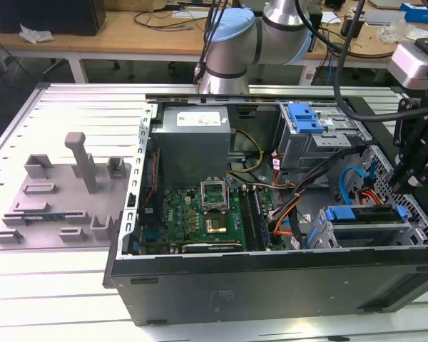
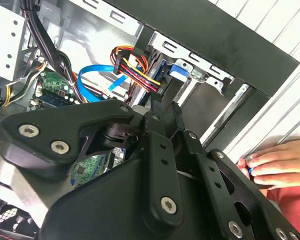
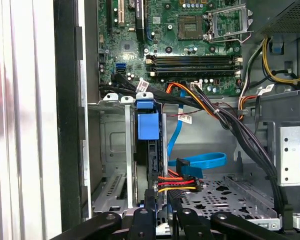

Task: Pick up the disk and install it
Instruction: 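Insert the second disk wire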

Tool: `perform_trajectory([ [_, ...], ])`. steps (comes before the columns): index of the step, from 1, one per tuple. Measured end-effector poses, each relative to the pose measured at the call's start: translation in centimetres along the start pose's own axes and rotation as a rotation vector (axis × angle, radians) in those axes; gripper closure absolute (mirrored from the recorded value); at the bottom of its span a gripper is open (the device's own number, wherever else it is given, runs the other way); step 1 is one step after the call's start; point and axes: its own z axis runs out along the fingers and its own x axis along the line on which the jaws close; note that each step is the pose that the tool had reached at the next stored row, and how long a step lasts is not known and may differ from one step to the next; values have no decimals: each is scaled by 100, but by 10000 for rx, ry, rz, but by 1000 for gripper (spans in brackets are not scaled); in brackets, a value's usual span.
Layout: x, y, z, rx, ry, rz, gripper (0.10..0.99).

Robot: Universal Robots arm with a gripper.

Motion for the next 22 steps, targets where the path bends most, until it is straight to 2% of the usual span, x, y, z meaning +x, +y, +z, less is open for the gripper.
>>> perform_trajectory([
  [1,-5,0,0,0,38,0,843],
  [2,-38,-1,-1,3,264,-2,843],
  [3,-74,1,0,7,435,-1,843],
  [5,-157,4,0,15,715,1,843],
  [7,-253,7,0,26,1072,3,843],
  [8,-254,4,-1,16,1103,1,843],
  [10,-256,-21,-2,-29,1111,0,835],
  [11,-257,-46,-2,-60,1110,-3,769],
  [14,-289,-93,-6,-145,1115,-9,769],
  [16,-413,-90,-6,-149,1140,-8,769],
  [18,-470,-87,-5,-167,1187,-8,769],
  [22,-475,-35,-7,-184,1200,-10,769],
])
